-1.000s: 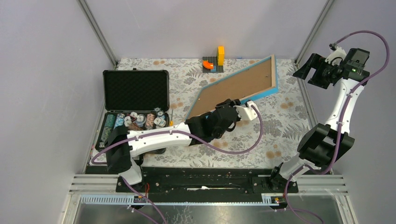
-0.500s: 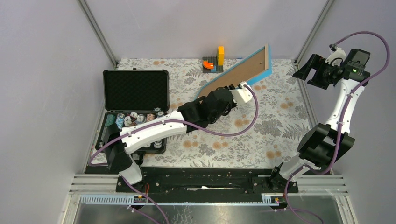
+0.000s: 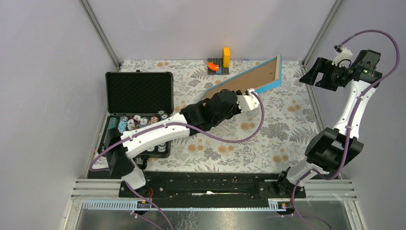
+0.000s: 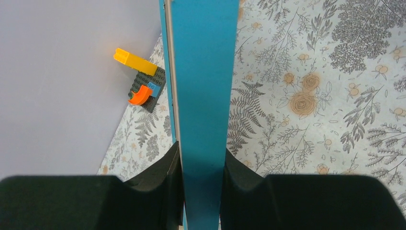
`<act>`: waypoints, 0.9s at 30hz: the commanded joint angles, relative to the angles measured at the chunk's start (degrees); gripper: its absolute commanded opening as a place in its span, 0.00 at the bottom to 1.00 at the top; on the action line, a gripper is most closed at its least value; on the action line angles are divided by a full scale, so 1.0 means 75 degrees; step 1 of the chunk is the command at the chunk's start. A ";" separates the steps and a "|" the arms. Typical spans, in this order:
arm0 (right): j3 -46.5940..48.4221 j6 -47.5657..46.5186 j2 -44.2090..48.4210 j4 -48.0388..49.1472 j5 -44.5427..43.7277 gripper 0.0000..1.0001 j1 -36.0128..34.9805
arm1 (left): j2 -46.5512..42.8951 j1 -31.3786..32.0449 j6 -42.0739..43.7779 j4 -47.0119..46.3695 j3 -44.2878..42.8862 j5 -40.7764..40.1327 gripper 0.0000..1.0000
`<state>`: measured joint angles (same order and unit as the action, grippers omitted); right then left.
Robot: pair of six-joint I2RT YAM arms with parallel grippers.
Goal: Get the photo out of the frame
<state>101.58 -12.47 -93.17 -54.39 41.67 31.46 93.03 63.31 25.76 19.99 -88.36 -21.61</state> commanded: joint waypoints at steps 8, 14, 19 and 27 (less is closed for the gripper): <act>0.0010 -0.2085 0.1461 -0.0308 0.1318 1.00 0.0024 | -0.0745 -0.0173 0.1090 -0.0619 0.0893 0.0793 0.00; -0.0795 -0.4663 0.2690 -0.1129 0.2160 1.00 0.0019 | -0.0814 -0.0165 0.2054 -0.0966 0.1315 0.0724 0.00; -0.2110 -0.6550 0.4031 -0.1383 0.2230 1.00 0.0013 | -0.0772 -0.0144 0.2372 -0.1574 0.1742 0.0714 0.00; -0.4435 -1.1025 0.5894 -0.3278 0.2370 1.00 0.0017 | -0.0528 -0.0419 0.1839 -0.1028 0.1168 0.1879 0.00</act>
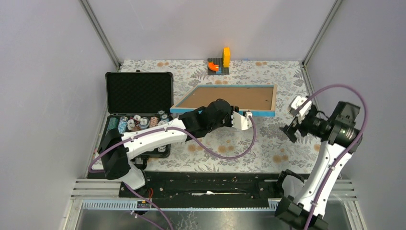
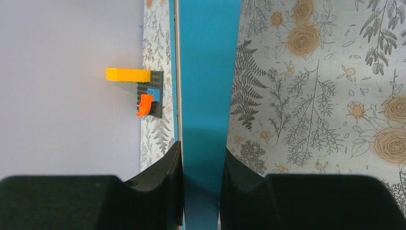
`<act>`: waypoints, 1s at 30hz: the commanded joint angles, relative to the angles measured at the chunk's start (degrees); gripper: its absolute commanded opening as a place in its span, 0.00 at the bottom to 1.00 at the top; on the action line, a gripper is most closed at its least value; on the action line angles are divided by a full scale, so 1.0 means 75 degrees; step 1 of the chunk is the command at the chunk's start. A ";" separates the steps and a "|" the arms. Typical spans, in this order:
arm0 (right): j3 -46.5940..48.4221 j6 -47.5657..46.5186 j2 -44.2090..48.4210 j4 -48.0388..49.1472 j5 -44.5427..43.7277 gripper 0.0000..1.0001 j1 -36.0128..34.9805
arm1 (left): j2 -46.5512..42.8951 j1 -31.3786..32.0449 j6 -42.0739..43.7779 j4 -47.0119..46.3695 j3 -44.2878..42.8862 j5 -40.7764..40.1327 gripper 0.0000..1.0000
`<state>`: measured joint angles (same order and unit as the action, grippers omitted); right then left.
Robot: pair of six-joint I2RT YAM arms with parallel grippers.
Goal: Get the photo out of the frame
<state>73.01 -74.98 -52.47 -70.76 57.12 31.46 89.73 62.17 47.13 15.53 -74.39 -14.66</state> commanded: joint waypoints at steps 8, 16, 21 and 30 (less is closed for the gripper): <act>-0.1670 -0.2546 0.1667 0.0850 0.0755 1.00 0.0021 | 0.0029 -0.0344 -0.0991 -0.0043 -0.0899 0.1718 0.00; -0.1444 -0.1954 0.1633 0.1997 0.1350 1.00 0.0013 | 0.0192 -0.0344 -0.1001 -0.0059 -0.0980 0.1830 0.00; -0.1333 -0.3046 0.1479 0.1003 0.1649 1.00 0.0016 | 0.0287 -0.0334 -0.1077 -0.0065 -0.1131 0.1919 0.00; -0.0784 -0.1641 0.0380 0.2063 0.0351 1.00 -0.1100 | 0.0402 -0.0314 -0.1117 -0.0017 -0.1179 0.2111 0.00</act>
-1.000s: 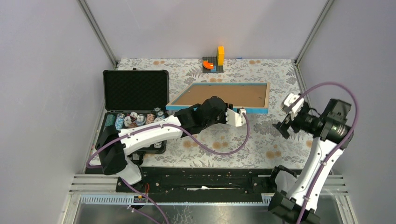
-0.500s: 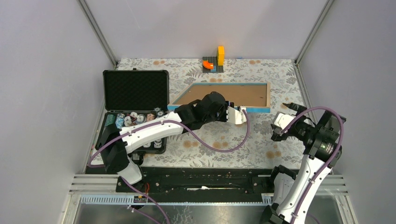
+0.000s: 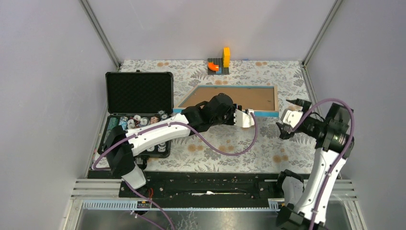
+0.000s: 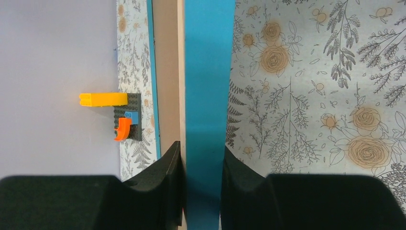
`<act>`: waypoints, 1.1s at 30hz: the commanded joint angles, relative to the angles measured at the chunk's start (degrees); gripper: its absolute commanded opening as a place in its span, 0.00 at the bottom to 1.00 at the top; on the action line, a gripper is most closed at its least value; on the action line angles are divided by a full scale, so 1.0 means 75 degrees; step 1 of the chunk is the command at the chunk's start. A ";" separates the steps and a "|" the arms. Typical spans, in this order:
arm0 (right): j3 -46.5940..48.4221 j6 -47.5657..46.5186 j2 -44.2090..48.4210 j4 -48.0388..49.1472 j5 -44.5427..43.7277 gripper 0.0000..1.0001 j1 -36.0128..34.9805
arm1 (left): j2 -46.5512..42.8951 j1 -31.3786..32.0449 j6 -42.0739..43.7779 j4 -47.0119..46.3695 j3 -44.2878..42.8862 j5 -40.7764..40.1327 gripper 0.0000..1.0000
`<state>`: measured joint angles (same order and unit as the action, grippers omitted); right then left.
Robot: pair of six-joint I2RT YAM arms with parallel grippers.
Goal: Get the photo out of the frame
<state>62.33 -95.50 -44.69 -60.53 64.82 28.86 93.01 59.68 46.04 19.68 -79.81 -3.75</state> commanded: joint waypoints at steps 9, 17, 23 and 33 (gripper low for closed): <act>-0.0365 0.1200 -0.0462 0.1936 -0.2802 1.00 -0.3099 | 0.0032 0.0011 -0.1029 -0.0445 -0.0638 0.0855 0.00; -0.1499 0.0726 -0.0045 0.3571 -0.4253 0.88 -0.4108 | 0.0123 0.0011 -0.1182 -0.0433 -0.0715 0.1005 0.00; -0.1819 0.0690 0.0100 0.3930 -0.4512 0.71 -0.4686 | 0.0144 0.0011 -0.1344 -0.0374 -0.0748 0.1138 0.00; -0.2010 0.0507 0.0163 0.3993 -0.4711 0.20 -0.4727 | -0.0213 -0.0011 -0.1489 -0.0278 -0.0495 0.1254 0.00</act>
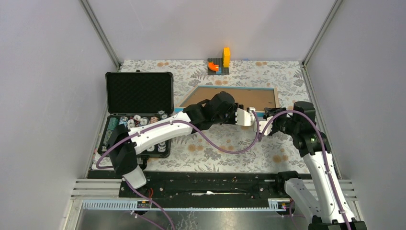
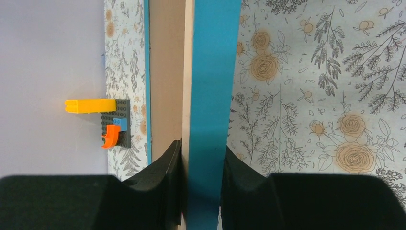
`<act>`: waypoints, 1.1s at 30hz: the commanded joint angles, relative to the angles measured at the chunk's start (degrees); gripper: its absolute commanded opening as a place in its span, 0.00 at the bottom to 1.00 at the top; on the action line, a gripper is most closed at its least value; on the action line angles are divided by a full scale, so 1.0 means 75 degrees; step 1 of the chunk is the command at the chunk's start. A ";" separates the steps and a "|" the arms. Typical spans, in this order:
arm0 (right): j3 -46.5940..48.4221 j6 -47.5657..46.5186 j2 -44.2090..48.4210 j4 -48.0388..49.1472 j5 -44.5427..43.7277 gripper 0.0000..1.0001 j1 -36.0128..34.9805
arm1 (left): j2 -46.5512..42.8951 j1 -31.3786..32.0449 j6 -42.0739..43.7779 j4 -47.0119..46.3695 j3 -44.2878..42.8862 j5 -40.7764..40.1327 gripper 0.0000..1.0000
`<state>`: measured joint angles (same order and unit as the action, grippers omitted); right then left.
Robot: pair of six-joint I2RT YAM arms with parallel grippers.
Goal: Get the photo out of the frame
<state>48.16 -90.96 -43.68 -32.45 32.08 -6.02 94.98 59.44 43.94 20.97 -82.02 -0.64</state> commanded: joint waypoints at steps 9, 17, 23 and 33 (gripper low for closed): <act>0.1044 0.1677 -0.0471 -0.0332 -0.0548 0.00 -0.0076 | -0.1082 -0.0144 -0.1936 0.0127 -0.0183 0.0725 0.49; 0.2117 0.3034 -0.1072 -0.1356 -0.0634 0.00 -0.0076 | -0.2136 -0.0380 -0.2521 0.0330 -0.0138 0.0655 0.86; 0.3495 0.4953 -0.1875 -0.2316 -0.0535 0.00 -0.0076 | -0.2422 -0.0800 -0.2994 0.0777 -0.0386 0.0419 0.87; 0.4253 0.5067 -0.2122 -0.3168 -0.0342 0.00 -0.0076 | -0.2650 -0.1545 -0.1597 0.0903 -0.0229 0.1427 0.85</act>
<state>77.52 -52.97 -61.52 -53.36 27.64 -6.70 77.67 50.13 23.46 27.75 -82.74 3.68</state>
